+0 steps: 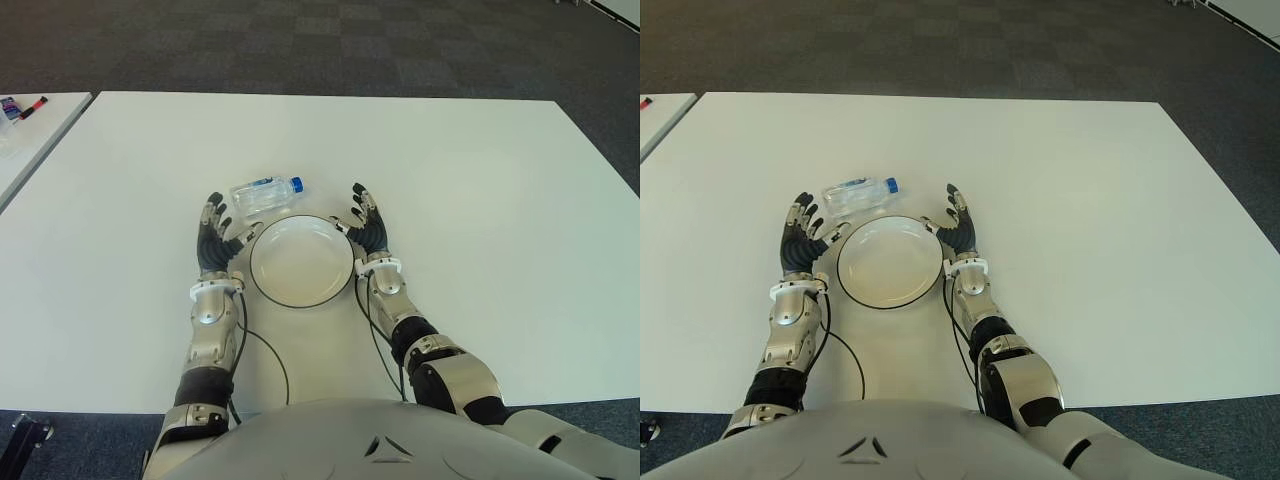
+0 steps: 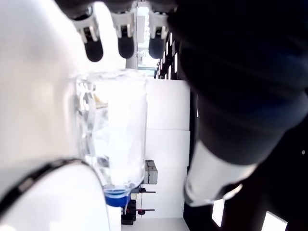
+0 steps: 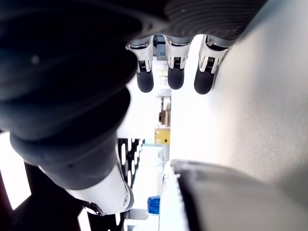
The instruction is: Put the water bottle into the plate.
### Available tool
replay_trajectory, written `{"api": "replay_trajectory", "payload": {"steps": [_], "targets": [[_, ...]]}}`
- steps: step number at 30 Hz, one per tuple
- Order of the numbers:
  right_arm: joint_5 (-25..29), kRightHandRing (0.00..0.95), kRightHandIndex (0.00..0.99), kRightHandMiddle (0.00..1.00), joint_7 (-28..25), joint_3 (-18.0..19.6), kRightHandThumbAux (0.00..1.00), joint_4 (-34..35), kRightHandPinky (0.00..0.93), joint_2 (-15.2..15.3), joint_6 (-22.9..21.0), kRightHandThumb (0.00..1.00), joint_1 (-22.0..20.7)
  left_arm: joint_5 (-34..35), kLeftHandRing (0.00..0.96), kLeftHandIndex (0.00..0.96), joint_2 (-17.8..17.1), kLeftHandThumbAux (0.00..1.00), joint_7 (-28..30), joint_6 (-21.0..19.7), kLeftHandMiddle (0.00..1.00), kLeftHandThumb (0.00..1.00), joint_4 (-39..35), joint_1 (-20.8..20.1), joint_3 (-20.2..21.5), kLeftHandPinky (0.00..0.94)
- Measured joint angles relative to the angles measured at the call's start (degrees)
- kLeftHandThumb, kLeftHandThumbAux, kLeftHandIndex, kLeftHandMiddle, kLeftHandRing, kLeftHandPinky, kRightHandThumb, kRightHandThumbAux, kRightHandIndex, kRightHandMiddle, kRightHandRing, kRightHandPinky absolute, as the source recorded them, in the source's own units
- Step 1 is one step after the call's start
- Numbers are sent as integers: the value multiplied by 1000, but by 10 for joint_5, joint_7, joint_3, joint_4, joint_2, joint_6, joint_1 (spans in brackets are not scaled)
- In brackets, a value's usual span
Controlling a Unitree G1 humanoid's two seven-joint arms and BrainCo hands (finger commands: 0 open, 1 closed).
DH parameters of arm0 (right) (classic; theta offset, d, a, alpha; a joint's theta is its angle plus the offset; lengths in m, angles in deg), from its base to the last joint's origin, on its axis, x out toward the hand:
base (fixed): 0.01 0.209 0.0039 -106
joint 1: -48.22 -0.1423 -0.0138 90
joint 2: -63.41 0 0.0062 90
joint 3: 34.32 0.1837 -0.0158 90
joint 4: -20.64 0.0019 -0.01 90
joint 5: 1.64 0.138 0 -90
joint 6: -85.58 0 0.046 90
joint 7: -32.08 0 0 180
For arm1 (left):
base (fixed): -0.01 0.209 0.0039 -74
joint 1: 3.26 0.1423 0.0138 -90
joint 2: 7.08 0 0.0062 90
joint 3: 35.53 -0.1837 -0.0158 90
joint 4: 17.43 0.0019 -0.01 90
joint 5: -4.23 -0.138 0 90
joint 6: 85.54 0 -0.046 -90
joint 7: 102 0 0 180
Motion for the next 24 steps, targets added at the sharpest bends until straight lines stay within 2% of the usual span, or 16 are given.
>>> {"api": "replay_trajectory", "payload": {"steps": [15,24], "targets": [[1,6,20,0,-3,2,925,-9,93,0,7,0,0,-80,76,72,-1,789,-53,-2,84,0,-35,25,-19,110],[1,0,13,0,-9,3,909,-9,90,0,8,0,0,-132,92,90,15,864,-104,32,100,0,-97,54,-41,121]]}}
